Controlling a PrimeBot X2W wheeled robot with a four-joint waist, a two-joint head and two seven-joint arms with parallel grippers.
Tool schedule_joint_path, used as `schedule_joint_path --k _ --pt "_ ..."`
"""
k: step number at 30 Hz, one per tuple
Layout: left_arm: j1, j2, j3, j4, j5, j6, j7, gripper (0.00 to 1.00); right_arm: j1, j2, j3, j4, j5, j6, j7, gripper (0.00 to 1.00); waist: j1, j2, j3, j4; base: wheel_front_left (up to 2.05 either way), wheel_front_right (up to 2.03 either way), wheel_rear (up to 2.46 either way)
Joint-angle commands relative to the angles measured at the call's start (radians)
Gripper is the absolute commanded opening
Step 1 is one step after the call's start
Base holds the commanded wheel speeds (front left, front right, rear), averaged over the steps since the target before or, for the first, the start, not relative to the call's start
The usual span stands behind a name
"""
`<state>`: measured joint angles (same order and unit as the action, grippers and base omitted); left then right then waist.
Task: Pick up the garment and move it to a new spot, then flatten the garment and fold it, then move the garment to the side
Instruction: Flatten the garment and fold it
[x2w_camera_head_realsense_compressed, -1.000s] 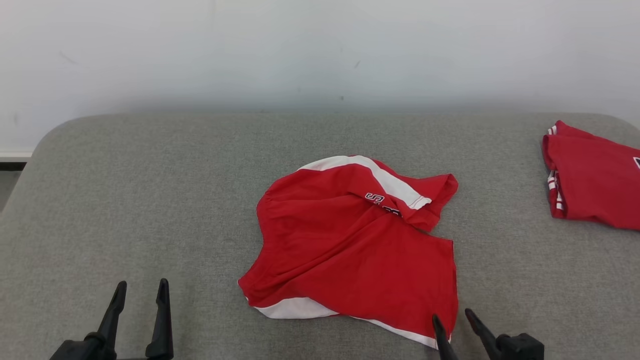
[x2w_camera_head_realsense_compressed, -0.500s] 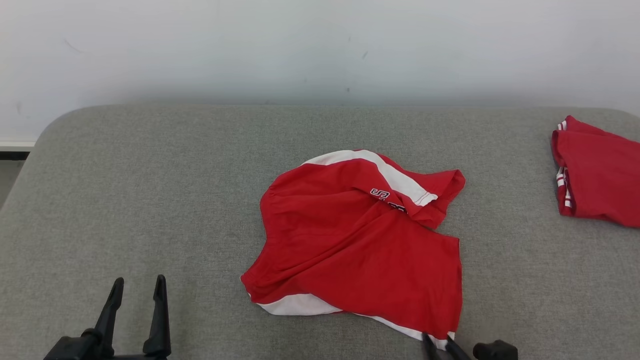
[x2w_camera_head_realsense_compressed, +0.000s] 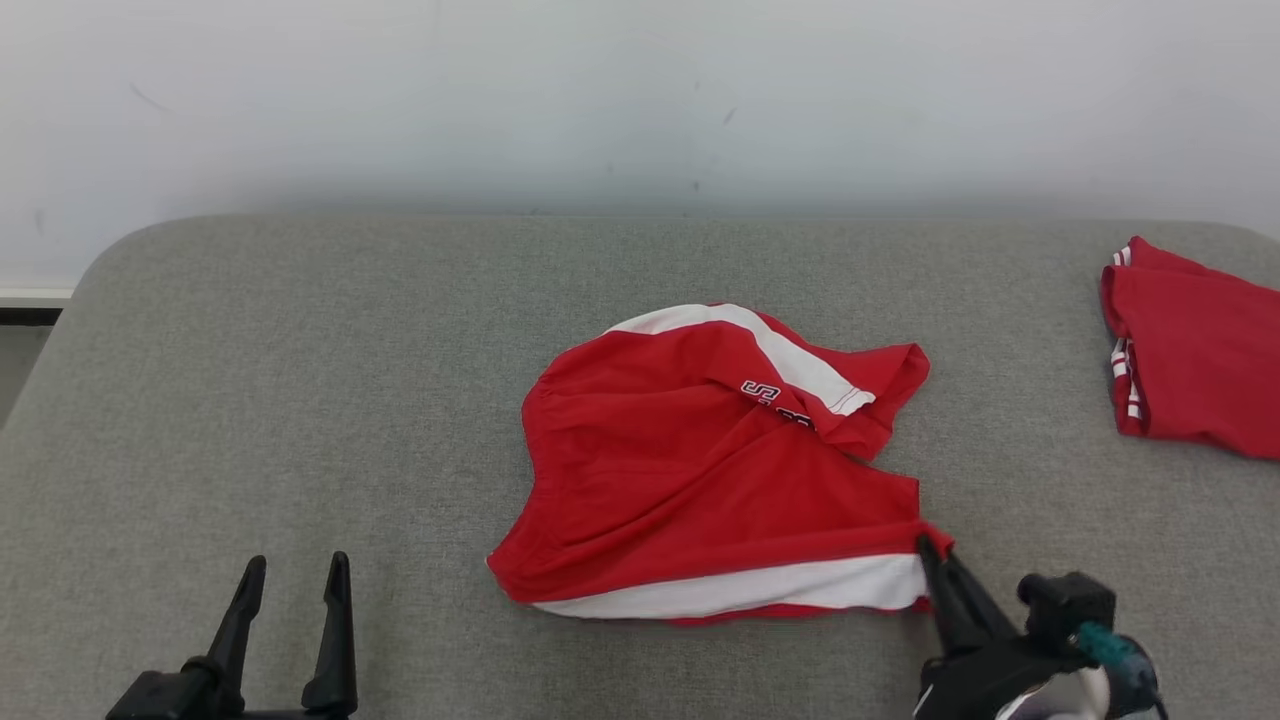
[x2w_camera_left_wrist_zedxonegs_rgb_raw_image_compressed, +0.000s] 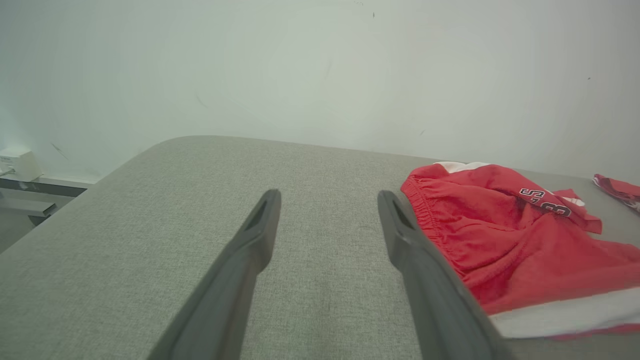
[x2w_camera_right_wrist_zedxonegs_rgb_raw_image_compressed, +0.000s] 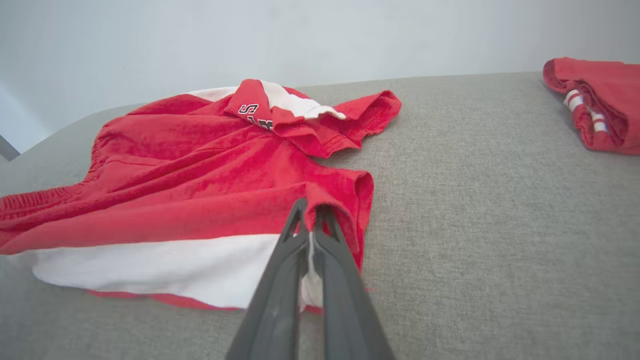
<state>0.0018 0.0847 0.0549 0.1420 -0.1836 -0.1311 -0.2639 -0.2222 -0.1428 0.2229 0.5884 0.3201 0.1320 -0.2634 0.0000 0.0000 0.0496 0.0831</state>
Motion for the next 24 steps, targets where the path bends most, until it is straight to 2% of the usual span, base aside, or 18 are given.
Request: schedule_joint_path --k 1,5,6,7,8,13,24 --pt "0.000 0.000 0.000 0.001 -0.001 0.002 0.000 1.00 -0.009 -0.010 -0.006 0.018 0.008 -0.003 -0.001 0.00 0.0000 0.0000 0.000 0.002 0.00 0.00 0.00" --pt "0.005 -0.003 -0.002 0.002 -0.002 0.002 0.000 1.00 -0.056 -0.018 -0.008 0.094 0.031 -0.003 0.004 0.00 0.0000 0.0000 0.001 0.006 0.00 0.00 0.00" --pt "0.005 -0.004 -0.003 0.003 -0.002 0.002 0.000 1.00 -0.067 -0.018 0.000 0.107 0.038 -0.003 0.003 0.15 0.0000 0.0000 0.001 0.007 0.00 0.00 0.00" --pt "0.005 -0.004 -0.002 0.003 -0.003 0.002 0.000 1.00 -0.073 -0.020 0.008 0.122 0.043 -0.003 0.002 0.80 0.0000 0.0000 0.002 0.007 0.00 0.00 0.00" --pt "0.004 -0.005 -0.003 0.004 -0.002 0.002 0.000 1.00 -0.076 -0.025 0.016 0.138 0.047 -0.003 0.002 1.00 0.0000 0.0000 0.003 0.008 0.00 0.00 0.00" --pt "-0.003 -0.006 0.004 0.008 -0.003 0.002 0.000 1.00 -0.068 -0.029 0.011 0.118 0.051 -0.003 -0.002 1.00 0.0000 0.0000 0.002 0.000 0.00 0.00 0.00" --pt "0.002 -0.002 0.026 -0.004 0.007 0.002 0.000 1.00 0.115 0.025 -0.136 -0.266 -0.052 -0.003 0.000 1.00 0.0000 0.0000 -0.001 -0.038 0.00 0.00 0.00"
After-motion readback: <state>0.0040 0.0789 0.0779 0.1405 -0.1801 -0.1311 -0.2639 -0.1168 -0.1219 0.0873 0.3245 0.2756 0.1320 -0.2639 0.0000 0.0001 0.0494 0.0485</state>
